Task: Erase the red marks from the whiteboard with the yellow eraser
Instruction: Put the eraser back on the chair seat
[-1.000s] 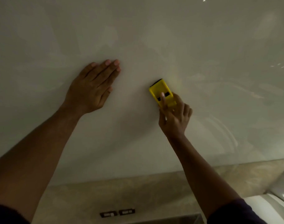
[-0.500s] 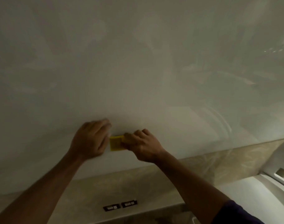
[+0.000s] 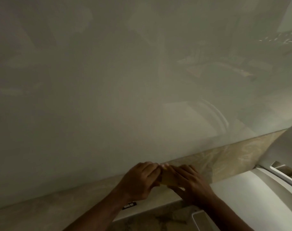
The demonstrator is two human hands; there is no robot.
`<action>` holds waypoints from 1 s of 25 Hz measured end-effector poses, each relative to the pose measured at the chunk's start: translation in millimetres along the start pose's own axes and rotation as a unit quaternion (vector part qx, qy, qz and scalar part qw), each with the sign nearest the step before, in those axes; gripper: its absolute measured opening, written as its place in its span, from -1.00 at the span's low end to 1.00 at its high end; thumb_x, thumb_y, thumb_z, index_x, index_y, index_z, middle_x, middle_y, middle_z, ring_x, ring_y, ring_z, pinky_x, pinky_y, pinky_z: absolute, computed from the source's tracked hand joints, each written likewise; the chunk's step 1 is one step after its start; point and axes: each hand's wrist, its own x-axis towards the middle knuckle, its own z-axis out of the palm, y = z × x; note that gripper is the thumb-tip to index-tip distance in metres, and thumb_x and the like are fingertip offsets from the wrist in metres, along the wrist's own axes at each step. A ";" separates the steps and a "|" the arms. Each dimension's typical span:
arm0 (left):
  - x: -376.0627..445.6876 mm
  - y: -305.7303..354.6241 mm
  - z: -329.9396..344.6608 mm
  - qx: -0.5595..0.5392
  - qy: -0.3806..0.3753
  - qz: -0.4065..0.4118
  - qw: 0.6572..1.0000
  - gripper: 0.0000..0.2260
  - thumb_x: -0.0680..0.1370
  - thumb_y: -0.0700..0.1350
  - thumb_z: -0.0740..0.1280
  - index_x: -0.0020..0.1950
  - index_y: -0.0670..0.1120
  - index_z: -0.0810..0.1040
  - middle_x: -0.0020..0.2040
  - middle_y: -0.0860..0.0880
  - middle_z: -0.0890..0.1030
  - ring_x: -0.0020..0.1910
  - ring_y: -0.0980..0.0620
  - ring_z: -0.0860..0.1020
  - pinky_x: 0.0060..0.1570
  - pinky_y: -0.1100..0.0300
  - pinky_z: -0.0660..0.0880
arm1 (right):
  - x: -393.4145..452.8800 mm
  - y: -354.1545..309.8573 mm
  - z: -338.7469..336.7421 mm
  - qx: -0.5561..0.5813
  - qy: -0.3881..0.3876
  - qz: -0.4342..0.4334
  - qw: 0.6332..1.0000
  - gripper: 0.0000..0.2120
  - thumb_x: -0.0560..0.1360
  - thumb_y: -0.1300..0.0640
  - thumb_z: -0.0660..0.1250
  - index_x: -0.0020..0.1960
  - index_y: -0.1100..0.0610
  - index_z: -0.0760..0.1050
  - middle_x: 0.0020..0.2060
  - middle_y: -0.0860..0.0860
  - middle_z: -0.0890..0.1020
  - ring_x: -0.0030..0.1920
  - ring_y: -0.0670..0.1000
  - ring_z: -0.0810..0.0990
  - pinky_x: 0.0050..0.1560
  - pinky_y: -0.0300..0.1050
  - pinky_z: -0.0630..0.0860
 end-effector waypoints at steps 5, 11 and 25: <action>64.9 46.7 34.8 -0.046 -0.076 0.079 0.993 -0.48 0.55 0.05 0.46 0.46 -0.16 0.60 0.27 -0.09 0.68 0.17 -0.06 0.65 0.16 0.09 0.65 | -91.6 25.2 -33.5 0.010 -0.048 0.159 0.986 -0.25 0.46 -0.14 0.54 0.55 0.05 0.36 0.24 0.01 0.66 0.13 0.05 0.67 0.01 -0.10 0.67; 133.4 108.5 96.9 -0.138 -0.154 0.145 0.968 -0.51 0.60 -0.03 0.28 0.53 -0.08 0.52 0.39 -0.04 0.62 0.37 -0.02 0.60 0.21 0.16 0.65 | -192.9 34.9 -51.7 -0.050 -0.057 0.324 0.943 -0.45 0.64 -0.30 0.18 0.50 0.00 0.40 0.24 0.02 0.68 0.02 0.10 0.74 -0.08 -0.05 0.70; 209.8 250.3 192.3 -0.102 -0.437 0.234 0.863 -0.16 0.66 -0.27 0.37 0.77 -0.17 -0.12 0.76 -0.15 -0.20 0.75 -0.15 -0.12 0.58 -0.13 0.26 | -307.9 39.6 -46.7 -0.011 -0.090 0.601 0.794 -0.35 0.48 0.23 0.61 0.50 0.18 0.47 0.34 0.13 0.62 0.28 0.20 0.63 0.03 0.11 0.70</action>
